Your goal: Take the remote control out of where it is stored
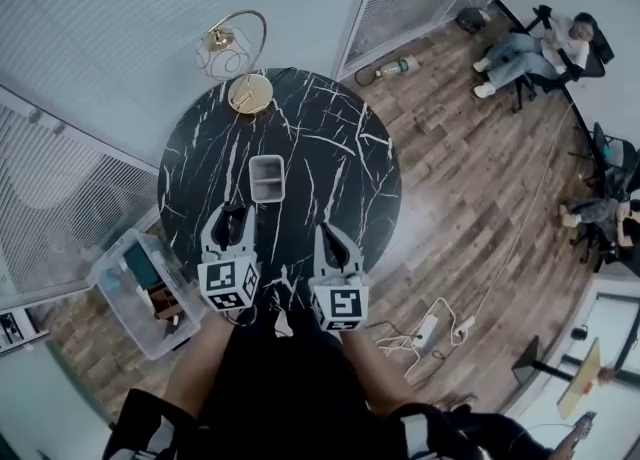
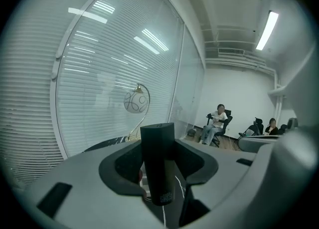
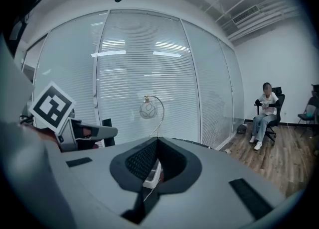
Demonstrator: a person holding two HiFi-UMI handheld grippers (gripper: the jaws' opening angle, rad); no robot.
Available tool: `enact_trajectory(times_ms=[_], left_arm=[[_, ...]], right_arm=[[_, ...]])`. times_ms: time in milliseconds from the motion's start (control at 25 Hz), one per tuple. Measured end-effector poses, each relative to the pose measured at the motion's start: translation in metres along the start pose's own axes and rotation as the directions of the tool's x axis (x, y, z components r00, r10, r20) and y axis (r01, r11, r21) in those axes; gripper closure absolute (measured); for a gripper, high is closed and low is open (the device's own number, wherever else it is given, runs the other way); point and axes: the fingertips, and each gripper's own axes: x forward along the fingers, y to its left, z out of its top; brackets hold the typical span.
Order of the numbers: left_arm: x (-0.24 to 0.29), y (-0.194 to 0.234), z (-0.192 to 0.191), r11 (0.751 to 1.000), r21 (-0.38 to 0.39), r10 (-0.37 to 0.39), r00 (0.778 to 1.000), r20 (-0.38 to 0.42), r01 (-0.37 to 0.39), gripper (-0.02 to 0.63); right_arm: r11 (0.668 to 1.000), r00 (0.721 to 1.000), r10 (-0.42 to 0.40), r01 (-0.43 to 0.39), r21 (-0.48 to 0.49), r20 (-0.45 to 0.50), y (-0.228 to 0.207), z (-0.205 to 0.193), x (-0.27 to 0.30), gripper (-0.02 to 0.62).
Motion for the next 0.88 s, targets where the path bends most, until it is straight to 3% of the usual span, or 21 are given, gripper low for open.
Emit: enact_trajectory(times_ms=[400,720,880], left_arm=[[-0.071,-0.046,-0.001,0.999,0.023,-0.029,0.999,0.037,0.028,0.408],[-0.124,-0.049,-0.001,0.999,0.028,0.039,0.997,0.060,-0.041,0.408],[-0.157,-0.040,0.004,0.994,0.079,0.064,0.996,0.070,-0.069,0.408]], right_arm=[[1.000,0.998,0.023,-0.023,-0.004,0.064,0.005,0.022,-0.055,0.594],[0.995,0.991,0.086,-0.089,0.033,0.102,0.018,0.034,-0.083,0.594],[0.991,0.985,0.124,-0.130,0.039,0.121,0.034,0.036,-0.088,0.594]])
